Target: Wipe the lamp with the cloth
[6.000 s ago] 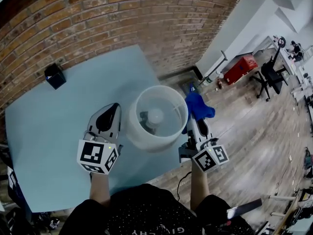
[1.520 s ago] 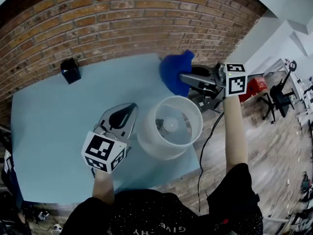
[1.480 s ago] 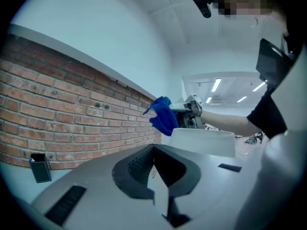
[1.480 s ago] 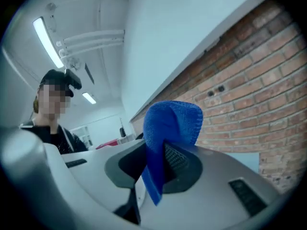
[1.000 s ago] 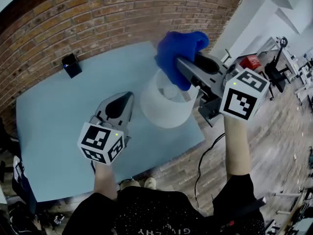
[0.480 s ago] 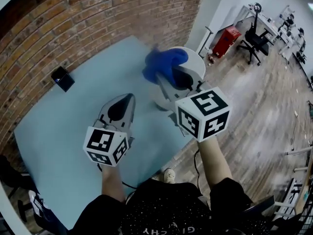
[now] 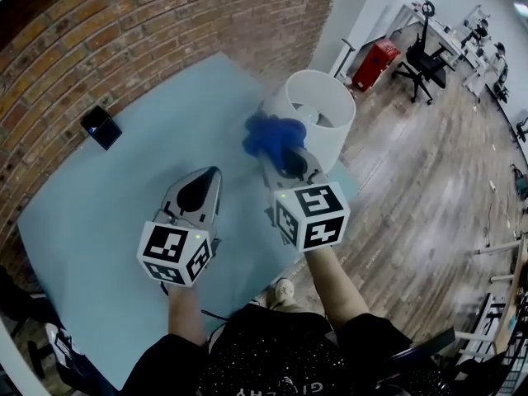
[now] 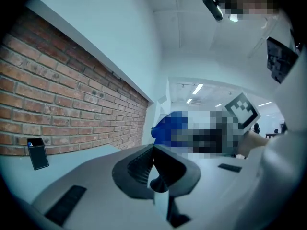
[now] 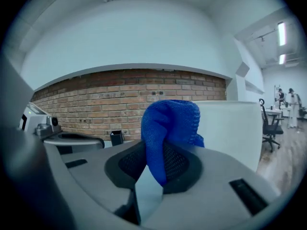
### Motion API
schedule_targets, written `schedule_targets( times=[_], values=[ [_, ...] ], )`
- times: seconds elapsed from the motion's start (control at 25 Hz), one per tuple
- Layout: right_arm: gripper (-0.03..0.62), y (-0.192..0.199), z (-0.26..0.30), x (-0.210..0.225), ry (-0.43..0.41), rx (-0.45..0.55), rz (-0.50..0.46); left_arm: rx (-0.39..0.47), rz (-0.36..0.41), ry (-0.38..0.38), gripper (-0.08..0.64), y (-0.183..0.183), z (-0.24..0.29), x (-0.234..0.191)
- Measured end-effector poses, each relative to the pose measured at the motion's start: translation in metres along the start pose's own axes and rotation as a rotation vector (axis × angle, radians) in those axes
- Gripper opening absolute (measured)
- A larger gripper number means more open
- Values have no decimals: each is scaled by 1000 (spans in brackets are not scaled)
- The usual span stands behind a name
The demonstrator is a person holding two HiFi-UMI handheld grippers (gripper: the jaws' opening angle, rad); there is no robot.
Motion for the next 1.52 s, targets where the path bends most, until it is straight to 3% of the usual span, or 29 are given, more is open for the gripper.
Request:
schedule_targets(
  times=[0.24, 0.44, 0.68, 0.92, 1.24, 1.44, 1.52],
  values=[
    [75, 67, 11, -7, -55, -108, 42, -36, -4, -3, 9, 16, -8, -3],
    [74, 90, 1, -12, -151, -89, 43, -6, -17, 14, 8, 27, -7, 12],
    [74, 149, -17, -26, -244, -132, -11, -12, -51, -37, 9, 66, -16, 22],
    [74, 179, 22, 28, -116, -81, -191, -37, -78, -100, 9, 107, -20, 24],
    [74, 160, 55, 67, -36, 33, -441, -25, -125, -169, 9, 128, -24, 29],
    [74, 153, 59, 87, 48, 73, -519, -10, -118, -195, 9, 129, -33, 40],
    [74, 159, 60, 88, 55, 67, -508, -15, -124, -198, 9, 133, -37, 41]
  ],
)
Point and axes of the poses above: the fingertips, and each gripper's own axes: z forward along the fingers, x to its right, y out of its underside, the point moved 5 cm from there along -z, backward along the fingers, and after that the axes turned 5 degrees about -y, right-handed, at the moved point
